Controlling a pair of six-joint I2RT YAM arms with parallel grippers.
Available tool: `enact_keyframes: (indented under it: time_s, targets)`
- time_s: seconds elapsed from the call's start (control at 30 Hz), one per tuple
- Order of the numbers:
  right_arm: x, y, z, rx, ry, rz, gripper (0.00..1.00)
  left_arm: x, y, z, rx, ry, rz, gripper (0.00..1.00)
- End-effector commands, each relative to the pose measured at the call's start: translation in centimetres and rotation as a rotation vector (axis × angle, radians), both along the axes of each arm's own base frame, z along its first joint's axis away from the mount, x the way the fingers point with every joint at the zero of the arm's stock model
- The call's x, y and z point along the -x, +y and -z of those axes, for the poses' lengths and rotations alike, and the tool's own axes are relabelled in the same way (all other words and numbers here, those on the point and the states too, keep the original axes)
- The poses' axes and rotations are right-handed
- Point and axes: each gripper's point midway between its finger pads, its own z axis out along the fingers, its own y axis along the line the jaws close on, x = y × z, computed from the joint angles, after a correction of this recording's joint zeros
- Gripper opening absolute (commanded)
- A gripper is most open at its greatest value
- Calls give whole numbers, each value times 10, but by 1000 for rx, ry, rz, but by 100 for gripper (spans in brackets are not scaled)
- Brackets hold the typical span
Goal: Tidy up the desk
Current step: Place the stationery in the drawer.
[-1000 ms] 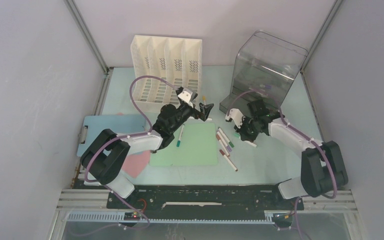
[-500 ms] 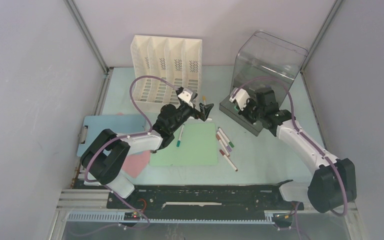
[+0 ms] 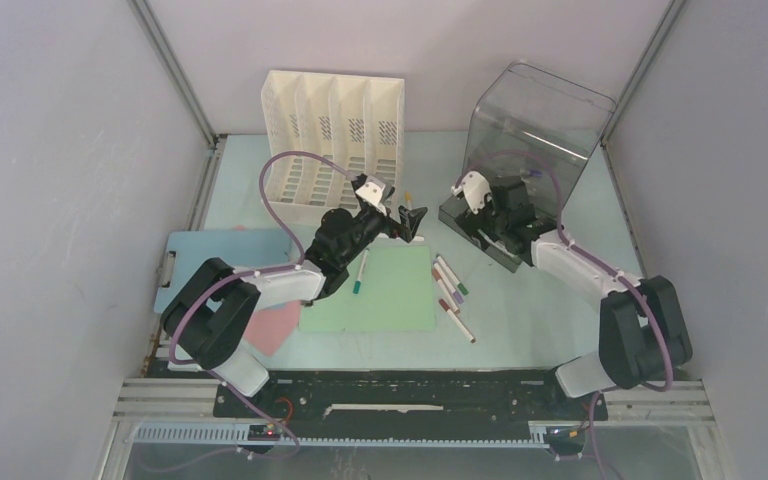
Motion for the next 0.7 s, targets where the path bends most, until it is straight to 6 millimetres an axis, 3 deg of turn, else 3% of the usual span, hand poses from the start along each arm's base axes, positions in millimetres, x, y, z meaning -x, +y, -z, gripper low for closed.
enact_keyframes:
  time_s: [0.0,0.13,0.3,0.5,0.67]
  targets:
    - [13,22,-30,-71,-38,-100,92,-2,2,-20,15,-60,-12,100]
    - [57,40,-32,-97,66,-321,94,-6,0,-18,32,-47,-16,100]
    - [112,57,-53,-215,119,-586,96,2,2,-18,137,64,-10,100]
    - [124,39,-70,-251,83,-619,99,39,12,6,177,295,26,100]
    - [129,30,-81,-307,63,-620,100,57,47,57,-13,541,-123,100]
